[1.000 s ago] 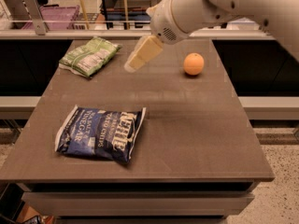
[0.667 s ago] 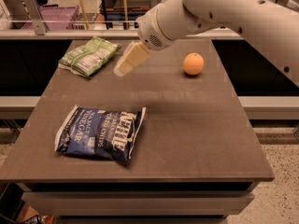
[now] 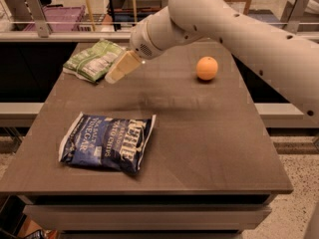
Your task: Pick green jalapeno chip bag
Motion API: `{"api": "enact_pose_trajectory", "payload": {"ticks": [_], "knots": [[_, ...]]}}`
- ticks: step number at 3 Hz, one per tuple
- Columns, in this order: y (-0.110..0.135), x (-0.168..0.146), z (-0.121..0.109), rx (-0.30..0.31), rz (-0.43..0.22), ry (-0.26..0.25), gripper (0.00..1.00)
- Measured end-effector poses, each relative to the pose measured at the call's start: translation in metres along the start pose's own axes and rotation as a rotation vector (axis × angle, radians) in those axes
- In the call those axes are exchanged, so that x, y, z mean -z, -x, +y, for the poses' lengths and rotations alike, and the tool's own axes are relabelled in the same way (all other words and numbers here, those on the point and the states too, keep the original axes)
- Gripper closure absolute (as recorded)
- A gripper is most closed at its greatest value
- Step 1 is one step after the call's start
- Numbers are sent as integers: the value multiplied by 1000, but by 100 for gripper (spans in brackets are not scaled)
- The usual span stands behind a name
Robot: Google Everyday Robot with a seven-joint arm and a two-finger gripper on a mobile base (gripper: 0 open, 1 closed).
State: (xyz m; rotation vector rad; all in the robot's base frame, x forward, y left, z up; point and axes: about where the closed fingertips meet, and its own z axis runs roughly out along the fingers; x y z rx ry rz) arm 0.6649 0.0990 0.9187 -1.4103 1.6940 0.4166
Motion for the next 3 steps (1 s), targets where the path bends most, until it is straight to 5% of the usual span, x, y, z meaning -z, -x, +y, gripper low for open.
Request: {"api": "enact_pose_trajectory", "payload": {"ticks": [3], "knots": [[17,-70,-3,26,-60,8,0]]}}
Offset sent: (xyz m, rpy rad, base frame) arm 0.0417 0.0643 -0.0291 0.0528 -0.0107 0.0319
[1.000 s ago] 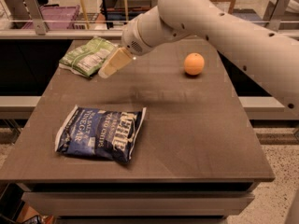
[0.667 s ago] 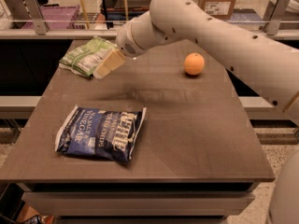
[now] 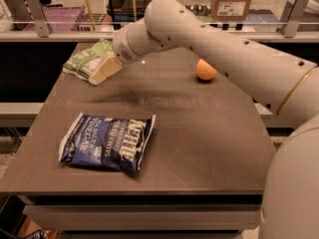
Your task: Pick green jalapeno chip bag
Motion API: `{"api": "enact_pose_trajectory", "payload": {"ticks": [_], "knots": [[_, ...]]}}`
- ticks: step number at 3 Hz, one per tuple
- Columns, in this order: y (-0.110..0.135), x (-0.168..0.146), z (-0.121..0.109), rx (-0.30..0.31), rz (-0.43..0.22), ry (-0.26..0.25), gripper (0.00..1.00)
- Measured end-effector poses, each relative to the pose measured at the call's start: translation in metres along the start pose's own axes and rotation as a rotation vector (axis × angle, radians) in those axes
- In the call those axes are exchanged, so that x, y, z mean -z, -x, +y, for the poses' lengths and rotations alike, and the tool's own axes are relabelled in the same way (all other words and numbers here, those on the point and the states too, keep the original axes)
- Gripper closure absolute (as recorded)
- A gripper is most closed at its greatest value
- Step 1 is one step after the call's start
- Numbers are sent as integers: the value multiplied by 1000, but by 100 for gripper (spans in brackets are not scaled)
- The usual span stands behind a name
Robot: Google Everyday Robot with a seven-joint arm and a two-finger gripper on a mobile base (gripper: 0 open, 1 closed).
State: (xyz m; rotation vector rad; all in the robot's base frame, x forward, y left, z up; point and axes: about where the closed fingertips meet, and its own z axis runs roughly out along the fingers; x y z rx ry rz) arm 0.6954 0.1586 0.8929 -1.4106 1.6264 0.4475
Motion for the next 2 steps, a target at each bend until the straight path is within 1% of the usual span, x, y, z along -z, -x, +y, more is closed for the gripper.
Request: {"api": "enact_pose_trajectory", "payload": {"ticks": [1,2], "knots": [[-1,-33,-4,24,-13,-13,0],[-1,-33,-4,24,-13,-13,0]]}}
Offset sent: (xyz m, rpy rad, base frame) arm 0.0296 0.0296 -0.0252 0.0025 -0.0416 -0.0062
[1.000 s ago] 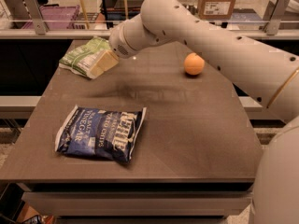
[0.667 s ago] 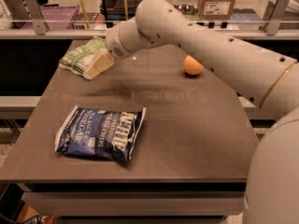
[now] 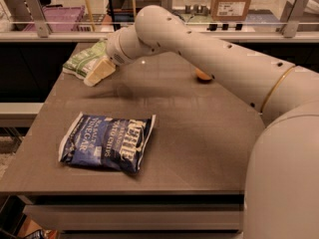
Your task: Pick green jalapeno chip bag
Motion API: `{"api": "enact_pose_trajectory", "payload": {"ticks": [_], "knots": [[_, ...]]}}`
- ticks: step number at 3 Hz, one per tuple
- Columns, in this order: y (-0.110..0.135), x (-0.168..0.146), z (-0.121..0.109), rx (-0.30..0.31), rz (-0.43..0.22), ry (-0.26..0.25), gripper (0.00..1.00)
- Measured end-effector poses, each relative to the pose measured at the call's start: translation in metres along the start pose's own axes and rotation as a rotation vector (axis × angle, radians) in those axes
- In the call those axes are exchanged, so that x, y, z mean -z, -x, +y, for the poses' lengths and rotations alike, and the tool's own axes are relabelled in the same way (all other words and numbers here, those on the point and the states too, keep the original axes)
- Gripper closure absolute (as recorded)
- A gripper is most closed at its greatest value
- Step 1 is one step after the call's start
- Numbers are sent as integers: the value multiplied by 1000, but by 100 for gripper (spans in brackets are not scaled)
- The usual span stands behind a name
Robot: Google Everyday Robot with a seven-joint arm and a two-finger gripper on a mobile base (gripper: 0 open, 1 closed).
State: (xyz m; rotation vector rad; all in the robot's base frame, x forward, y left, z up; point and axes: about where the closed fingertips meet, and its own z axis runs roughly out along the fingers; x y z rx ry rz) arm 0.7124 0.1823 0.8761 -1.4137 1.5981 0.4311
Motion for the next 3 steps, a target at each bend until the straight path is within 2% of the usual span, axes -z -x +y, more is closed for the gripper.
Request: {"api": "enact_pose_trajectory", "payload": {"ticks": [1,3], "knots": [[-2,3,-2,-5,24,-29,0],[-29,-6,-24,-20,54,-63,0]]}}
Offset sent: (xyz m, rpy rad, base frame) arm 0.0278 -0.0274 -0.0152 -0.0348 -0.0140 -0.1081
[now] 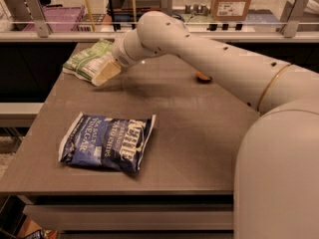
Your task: Pick green jalapeno chip bag
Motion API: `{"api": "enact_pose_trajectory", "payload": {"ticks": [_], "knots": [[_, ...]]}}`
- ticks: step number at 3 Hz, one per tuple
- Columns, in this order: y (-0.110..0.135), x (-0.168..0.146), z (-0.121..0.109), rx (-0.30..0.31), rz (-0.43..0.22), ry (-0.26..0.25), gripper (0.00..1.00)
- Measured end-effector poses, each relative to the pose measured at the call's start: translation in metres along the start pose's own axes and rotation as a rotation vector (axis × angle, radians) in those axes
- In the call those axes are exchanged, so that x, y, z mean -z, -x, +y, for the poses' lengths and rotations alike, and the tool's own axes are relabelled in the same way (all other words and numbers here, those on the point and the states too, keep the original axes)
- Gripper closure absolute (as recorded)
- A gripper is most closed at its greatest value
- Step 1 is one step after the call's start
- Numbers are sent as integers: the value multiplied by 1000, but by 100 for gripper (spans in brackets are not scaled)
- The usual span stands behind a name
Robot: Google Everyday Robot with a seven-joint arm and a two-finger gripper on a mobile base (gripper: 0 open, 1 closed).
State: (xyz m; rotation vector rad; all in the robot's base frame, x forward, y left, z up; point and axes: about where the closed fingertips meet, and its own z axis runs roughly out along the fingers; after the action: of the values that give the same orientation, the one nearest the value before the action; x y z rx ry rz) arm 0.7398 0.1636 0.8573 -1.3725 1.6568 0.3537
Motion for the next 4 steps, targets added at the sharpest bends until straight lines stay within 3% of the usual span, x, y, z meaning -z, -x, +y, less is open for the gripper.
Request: {"api": "enact_pose_trajectory", "payload": {"ticks": [2,4], "knots": [[-9,-32,-11,-4,-1,33,0],[-9,-36,-8,-3,-1,40,41]]}}
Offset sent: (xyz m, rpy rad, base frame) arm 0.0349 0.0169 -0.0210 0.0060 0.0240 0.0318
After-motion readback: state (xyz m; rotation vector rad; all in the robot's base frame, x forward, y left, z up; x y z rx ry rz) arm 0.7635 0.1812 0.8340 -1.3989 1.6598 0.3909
